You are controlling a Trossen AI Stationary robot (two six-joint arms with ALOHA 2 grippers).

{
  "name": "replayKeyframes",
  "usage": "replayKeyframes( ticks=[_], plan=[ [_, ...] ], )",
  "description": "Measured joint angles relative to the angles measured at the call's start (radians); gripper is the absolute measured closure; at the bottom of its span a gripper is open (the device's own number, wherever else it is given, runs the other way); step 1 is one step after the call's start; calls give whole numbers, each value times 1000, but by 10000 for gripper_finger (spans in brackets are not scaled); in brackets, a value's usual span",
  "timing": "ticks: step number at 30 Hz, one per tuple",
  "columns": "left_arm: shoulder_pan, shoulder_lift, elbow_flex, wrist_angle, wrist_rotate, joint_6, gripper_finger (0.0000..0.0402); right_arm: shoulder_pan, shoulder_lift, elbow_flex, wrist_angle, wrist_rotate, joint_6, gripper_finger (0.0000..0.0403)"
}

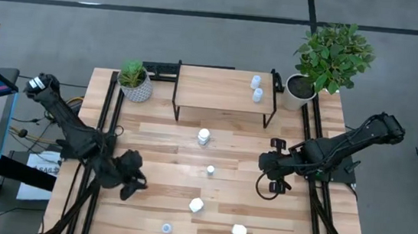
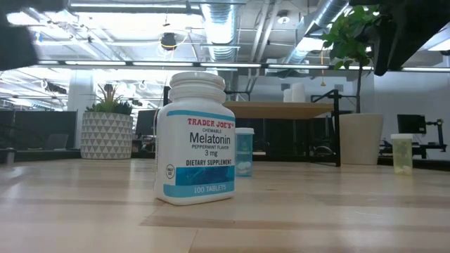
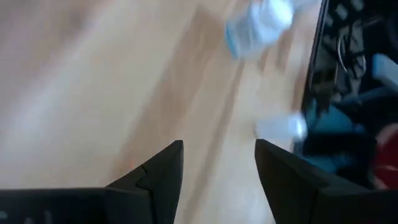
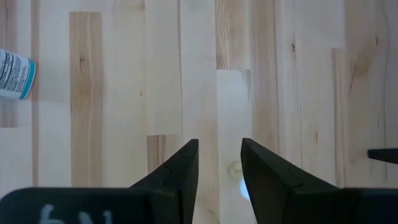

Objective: Pick and place medicine bottles onto shelf by color
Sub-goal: Put the orange pill bottle on the shelf

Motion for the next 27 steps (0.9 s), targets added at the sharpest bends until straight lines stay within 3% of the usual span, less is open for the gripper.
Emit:
replayKeyframes(
  ticks=[5, 14, 18, 24, 27],
  plan=[
    [54, -5, 33, 92, -100, 278, 219, 0, 0, 0, 0, 0, 0, 264],
    [-21, 188, 349, 37, -153, 632, 292, 0, 0, 0, 3, 0, 0, 262],
    [-73, 328, 477, -167, -178, 592, 322, 0, 0, 0, 6, 0, 0, 265],
    [-89, 500, 596, -581, -171, 299, 331, 0, 0, 0, 7, 0, 0, 264],
    [-74, 547, 611, -668, -109, 177, 320, 0, 0, 0, 13, 0, 0, 262]
  ],
)
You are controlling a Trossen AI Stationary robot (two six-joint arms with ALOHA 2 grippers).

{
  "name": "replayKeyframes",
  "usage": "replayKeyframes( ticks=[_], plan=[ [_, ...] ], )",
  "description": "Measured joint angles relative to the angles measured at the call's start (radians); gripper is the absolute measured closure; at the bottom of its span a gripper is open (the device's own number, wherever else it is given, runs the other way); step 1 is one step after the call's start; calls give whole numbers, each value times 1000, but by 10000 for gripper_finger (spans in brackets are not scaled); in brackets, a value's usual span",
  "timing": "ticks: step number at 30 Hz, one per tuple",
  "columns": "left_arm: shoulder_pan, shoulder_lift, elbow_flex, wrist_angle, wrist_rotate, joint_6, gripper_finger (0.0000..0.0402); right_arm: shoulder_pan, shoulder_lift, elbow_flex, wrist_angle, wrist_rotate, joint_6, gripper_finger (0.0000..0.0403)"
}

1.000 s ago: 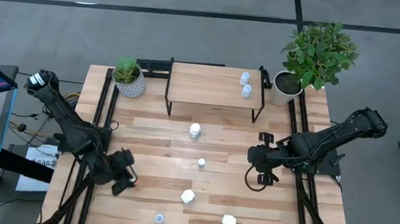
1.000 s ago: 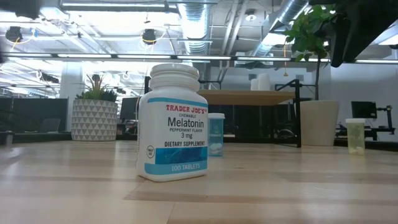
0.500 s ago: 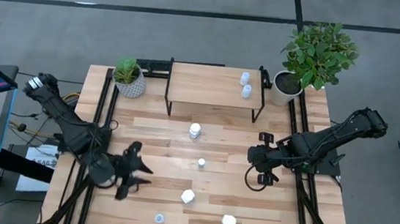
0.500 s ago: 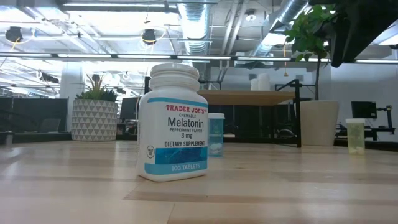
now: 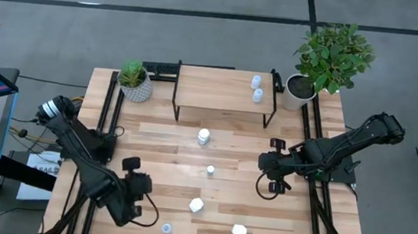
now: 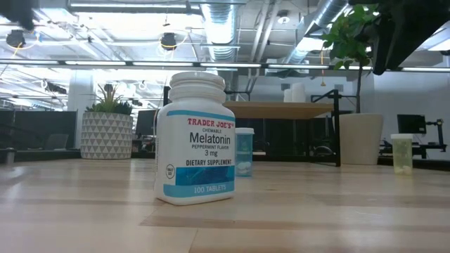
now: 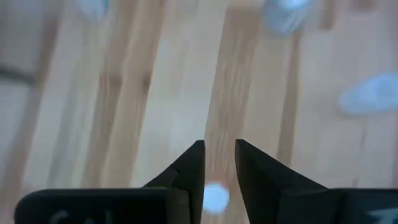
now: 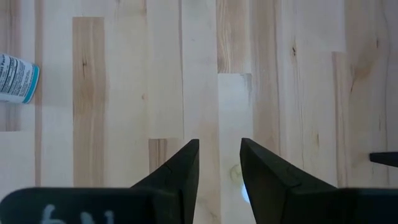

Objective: Pick and place medicine bottles onto shelf by color
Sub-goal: Put the orange pill bottle on the shelf

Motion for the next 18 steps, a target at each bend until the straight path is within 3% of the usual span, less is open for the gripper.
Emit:
replayKeyframes(
  ticks=[7, 18],
  plan=[
    [66, 21, 1, -32, 248, -254, 263, 0, 0, 0, 6, 0, 0, 260],
    [123, 14, -2, -108, 273, -318, 184, 0, 0, 0, 19, 0, -1, 259]
  ],
)
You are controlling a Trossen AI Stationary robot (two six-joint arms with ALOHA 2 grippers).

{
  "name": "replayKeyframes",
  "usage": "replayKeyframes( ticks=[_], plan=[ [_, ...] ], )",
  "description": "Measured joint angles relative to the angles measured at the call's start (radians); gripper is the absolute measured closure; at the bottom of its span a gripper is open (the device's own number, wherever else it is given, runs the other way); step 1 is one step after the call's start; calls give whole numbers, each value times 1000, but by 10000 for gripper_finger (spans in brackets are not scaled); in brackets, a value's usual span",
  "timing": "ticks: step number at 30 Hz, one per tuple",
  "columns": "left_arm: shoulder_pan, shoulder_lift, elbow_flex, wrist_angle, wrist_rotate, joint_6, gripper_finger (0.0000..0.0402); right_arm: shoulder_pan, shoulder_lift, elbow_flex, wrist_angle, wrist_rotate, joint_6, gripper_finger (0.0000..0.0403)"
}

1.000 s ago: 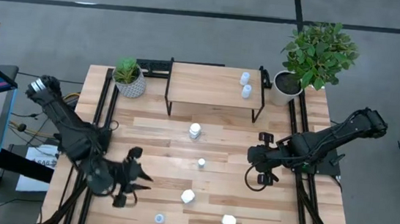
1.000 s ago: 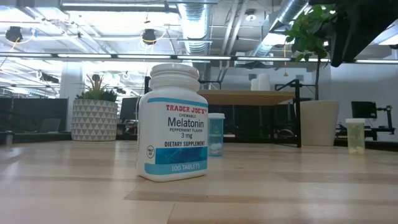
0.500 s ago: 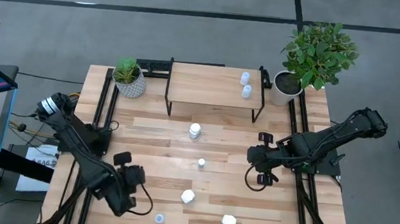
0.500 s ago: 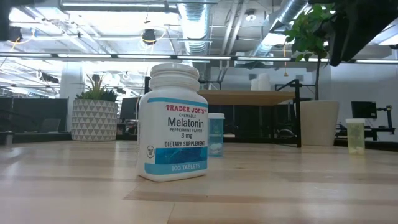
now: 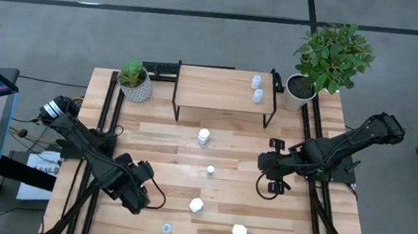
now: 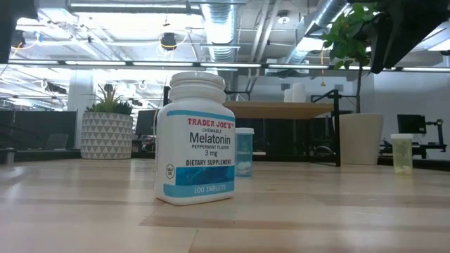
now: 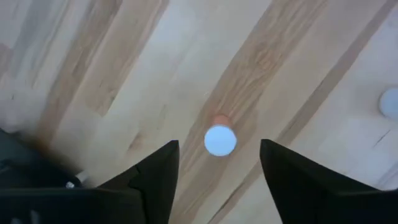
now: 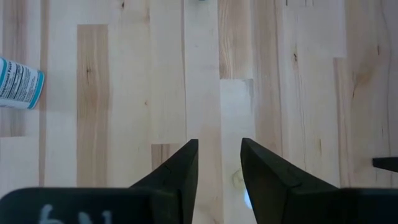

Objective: Pick and place medicine bottles onto shelf by color
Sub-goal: Put the orange pill bottle on the shelf

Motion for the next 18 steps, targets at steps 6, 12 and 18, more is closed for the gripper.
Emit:
replayKeyframes(
  ticks=[6, 12, 18],
  plan=[
    [0, 2, 0, 0, 34, 10, 171, 0, 0, 0, 0, 0, 0, 257],
    [-10, 1, 0, -25, 55, 43, 171, 0, 0, 0, 1, 0, 1, 261],
    [-75, -4, -13, -70, 41, -39, 171, 0, 0, 0, 1, 0, 0, 258]
  ],
)
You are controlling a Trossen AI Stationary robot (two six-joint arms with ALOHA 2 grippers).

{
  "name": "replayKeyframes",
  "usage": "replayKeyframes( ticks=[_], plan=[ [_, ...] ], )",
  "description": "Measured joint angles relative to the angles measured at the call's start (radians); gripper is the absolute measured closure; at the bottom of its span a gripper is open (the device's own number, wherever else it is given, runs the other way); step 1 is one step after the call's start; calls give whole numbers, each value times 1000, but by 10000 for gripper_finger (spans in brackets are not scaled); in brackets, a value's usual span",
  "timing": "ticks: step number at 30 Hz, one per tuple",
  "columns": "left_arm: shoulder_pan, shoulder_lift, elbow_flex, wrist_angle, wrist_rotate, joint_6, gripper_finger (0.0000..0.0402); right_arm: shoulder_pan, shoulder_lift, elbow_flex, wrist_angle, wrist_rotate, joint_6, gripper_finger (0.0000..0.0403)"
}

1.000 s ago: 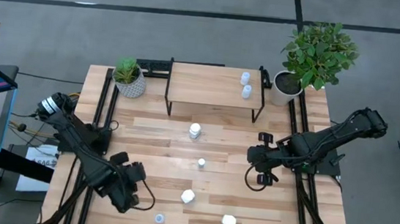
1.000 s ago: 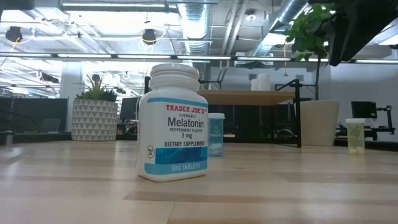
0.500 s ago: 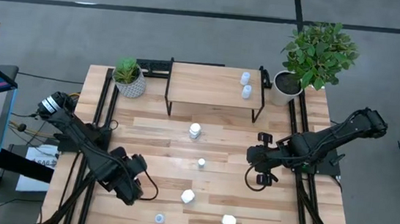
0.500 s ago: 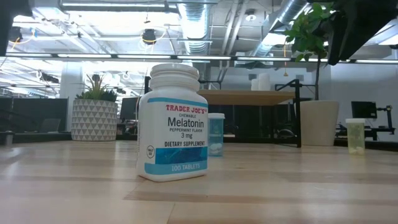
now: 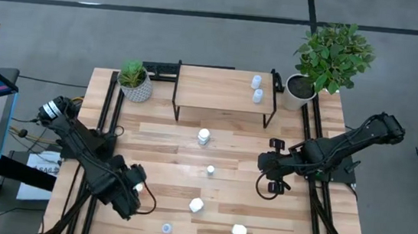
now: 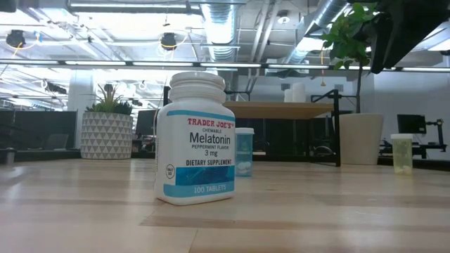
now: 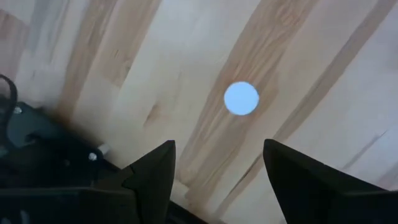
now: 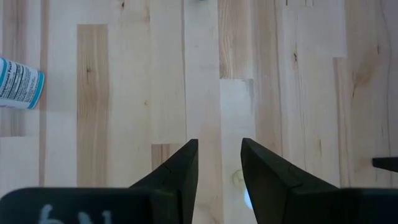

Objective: Pick and place medicine bottles onto shelf by color
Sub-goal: Put the orange pill bottle on the shelf

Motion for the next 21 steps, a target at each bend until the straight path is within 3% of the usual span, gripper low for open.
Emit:
replayKeyframes(
  ticks=[11, 21],
  plan=[
    [2, -137, -228, 229, 25, -58, 171, 0, 0, 0, 0, 0, 0, 261],
    [68, -116, -269, 351, 6, 8, 171, 0, 0, 0, -1, 0, 0, 257]
  ],
)
